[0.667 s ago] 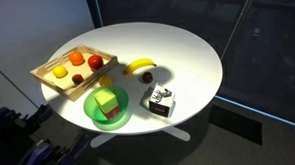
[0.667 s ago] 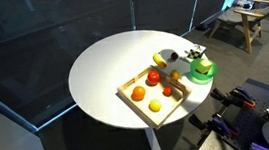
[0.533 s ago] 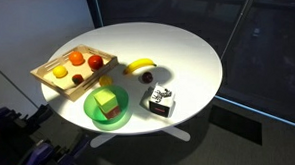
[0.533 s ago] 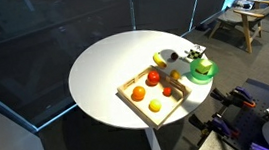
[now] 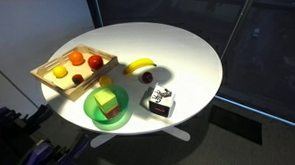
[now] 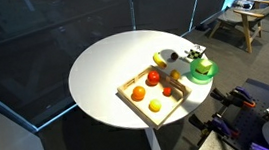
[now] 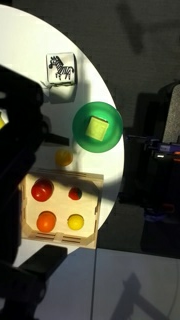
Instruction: Remove the apple from the crate and put it on the table
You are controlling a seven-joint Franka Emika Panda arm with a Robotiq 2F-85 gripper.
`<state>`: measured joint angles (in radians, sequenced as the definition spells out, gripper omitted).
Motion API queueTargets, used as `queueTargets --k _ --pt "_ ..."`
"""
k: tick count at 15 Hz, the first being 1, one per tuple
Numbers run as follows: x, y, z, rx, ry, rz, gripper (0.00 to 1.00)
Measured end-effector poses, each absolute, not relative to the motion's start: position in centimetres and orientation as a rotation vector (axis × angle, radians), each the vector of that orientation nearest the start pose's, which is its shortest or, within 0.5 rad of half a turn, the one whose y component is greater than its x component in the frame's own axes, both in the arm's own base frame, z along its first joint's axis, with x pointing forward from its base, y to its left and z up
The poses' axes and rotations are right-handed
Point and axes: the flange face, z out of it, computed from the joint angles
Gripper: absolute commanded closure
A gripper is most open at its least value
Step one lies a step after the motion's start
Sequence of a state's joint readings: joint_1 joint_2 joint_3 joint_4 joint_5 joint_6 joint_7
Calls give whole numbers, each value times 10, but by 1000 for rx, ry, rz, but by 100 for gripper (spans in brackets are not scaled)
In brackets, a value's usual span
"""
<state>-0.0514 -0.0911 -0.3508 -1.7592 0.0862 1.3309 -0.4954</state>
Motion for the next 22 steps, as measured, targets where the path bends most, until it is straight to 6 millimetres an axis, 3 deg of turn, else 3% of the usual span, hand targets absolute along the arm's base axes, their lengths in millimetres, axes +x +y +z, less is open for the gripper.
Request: queueTargets --k 9,16,22 --pt "462 -182 563 -2869 -169 381 0" --pt "501 -143 546 -2955 -239 339 0" --pt "540 -112 512 -3089 -225 287 0"
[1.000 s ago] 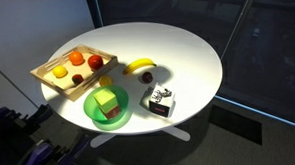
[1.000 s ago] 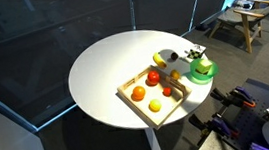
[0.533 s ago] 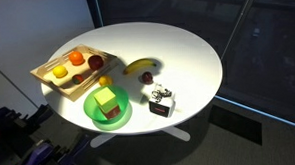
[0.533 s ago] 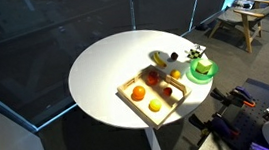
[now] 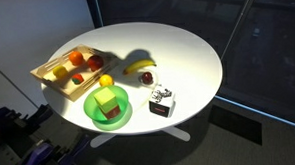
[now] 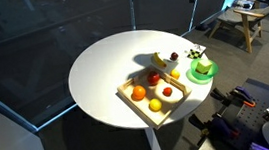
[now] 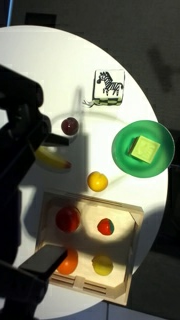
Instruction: Remove the apple from the crate and put it on the table
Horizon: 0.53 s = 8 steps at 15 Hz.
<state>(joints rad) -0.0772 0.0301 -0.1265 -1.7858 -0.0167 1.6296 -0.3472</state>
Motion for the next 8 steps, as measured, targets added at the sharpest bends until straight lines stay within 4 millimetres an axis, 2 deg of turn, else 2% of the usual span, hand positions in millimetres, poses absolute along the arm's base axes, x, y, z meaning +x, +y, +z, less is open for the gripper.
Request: queueTargets --k 4,8 --pt "561 -97 483 -3115 -235 267 0" --pt "572 -89 454 -3114 -262 276 0"
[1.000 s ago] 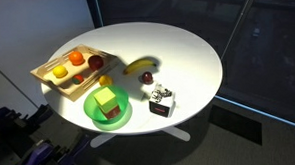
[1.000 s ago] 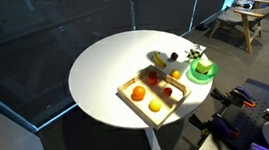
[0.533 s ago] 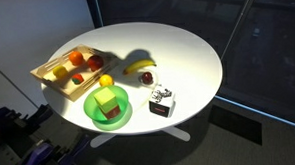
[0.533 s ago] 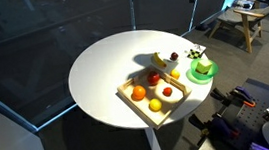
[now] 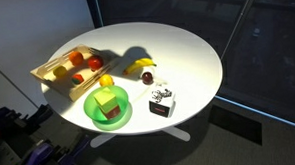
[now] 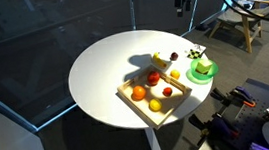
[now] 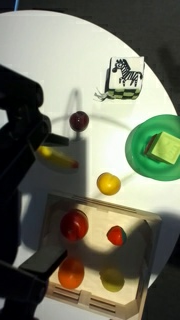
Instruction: Remove the apple from the crate and put it on the table
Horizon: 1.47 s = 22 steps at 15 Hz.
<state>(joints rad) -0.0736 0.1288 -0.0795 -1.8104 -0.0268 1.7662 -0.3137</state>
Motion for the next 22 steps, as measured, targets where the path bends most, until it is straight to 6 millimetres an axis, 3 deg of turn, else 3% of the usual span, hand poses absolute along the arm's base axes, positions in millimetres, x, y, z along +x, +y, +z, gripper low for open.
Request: queueTargets --k 8,13,22 --pt "585 -61 410 -3144 -317 175 0" --pt "587 -43 403 -3154 -282 119 0" --pt "588 -42 401 -3153 -262 117 0"
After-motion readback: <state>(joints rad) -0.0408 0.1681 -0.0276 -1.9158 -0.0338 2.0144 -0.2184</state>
